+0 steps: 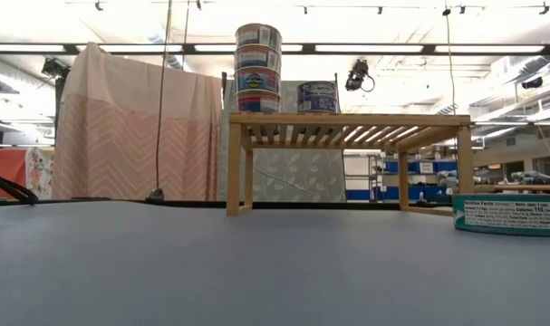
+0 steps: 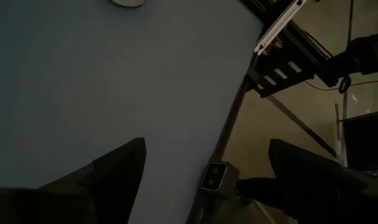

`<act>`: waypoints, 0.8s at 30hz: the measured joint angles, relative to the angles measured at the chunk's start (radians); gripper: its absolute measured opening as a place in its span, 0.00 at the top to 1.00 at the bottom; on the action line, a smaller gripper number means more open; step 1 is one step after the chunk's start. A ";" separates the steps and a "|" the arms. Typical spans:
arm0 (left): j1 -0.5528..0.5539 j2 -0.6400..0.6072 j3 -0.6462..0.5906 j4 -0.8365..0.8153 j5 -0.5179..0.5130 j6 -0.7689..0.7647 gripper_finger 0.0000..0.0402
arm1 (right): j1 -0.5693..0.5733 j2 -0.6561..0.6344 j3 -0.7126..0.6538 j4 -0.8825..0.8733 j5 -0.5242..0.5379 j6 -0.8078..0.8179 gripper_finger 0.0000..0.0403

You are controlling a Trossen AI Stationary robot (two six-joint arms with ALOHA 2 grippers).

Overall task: Stack canned seafood by type on shelf
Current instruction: Put the dark green tuna can on the shelf

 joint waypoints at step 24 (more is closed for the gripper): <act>0.001 0.000 0.000 0.081 -0.165 -0.093 0.14 | 0.000 0.004 -0.001 -0.010 -0.022 0.034 0.99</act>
